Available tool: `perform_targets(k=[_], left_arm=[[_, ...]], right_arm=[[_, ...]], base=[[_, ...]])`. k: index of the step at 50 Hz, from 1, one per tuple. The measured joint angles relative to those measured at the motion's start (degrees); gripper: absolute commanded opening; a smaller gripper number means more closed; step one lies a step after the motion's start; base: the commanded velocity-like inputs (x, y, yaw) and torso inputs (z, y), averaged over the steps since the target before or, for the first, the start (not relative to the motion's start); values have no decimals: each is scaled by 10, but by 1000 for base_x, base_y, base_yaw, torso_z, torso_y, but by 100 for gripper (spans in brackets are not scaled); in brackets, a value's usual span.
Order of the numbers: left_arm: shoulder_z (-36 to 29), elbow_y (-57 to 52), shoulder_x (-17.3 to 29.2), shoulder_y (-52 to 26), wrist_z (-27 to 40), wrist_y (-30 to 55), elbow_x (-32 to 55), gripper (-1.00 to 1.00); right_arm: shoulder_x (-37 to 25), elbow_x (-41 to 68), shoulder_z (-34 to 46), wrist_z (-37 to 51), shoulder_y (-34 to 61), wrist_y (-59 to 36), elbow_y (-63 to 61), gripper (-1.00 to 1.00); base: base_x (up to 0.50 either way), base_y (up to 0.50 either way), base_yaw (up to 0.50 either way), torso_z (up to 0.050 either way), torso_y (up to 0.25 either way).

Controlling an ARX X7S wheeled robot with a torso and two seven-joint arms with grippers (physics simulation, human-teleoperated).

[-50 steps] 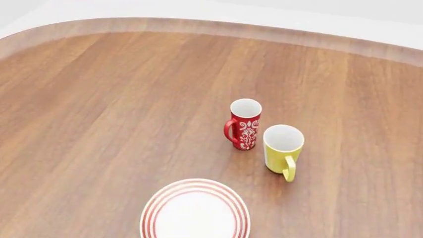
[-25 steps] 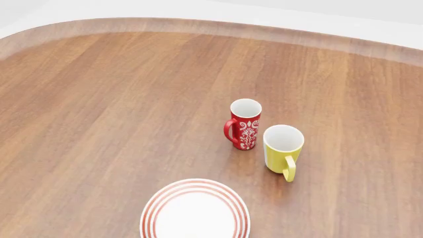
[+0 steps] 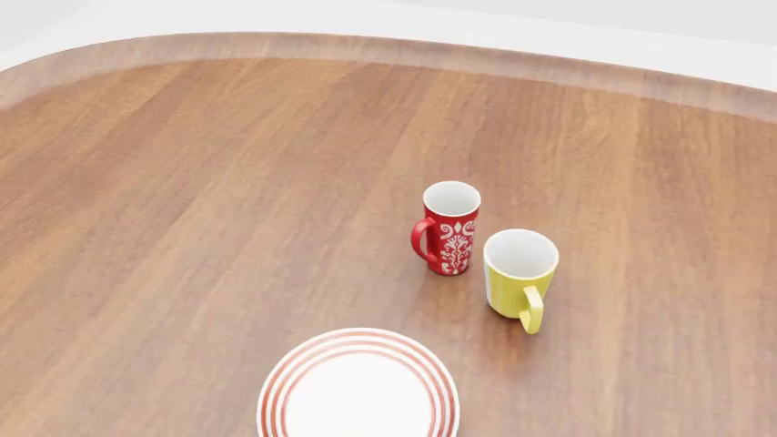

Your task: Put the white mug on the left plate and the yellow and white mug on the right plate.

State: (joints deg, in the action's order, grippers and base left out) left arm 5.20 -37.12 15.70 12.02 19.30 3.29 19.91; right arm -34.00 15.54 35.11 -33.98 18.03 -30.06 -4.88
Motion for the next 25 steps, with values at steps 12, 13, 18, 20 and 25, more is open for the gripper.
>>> perform_targets(k=[12,13,18,20,25], left_arm=[[0,-2,4,0,3,0,3,100],[0,-2,4,0,3,0,3,100],[2,-3,6,1,5,-1,6,100],[3,-4,6,2,6,-1,7,100],[5,-6,8,4,8,-2,10,100]], right_arm=[[16,-9,16,-9,14,10,33,100],[18,-10,16,-9,16,11,37,100],[27,-11,20,-12,22,17,55,100],[29,-12,21,-13,24,20,61,100],[36,-12,23,-17,27,28,77,100]], base=[[0,0,0,0,0],[0,0,0,0,0],[0,0,0,0,0],[0,0,0,0,0],[0,0,0,0,0]])
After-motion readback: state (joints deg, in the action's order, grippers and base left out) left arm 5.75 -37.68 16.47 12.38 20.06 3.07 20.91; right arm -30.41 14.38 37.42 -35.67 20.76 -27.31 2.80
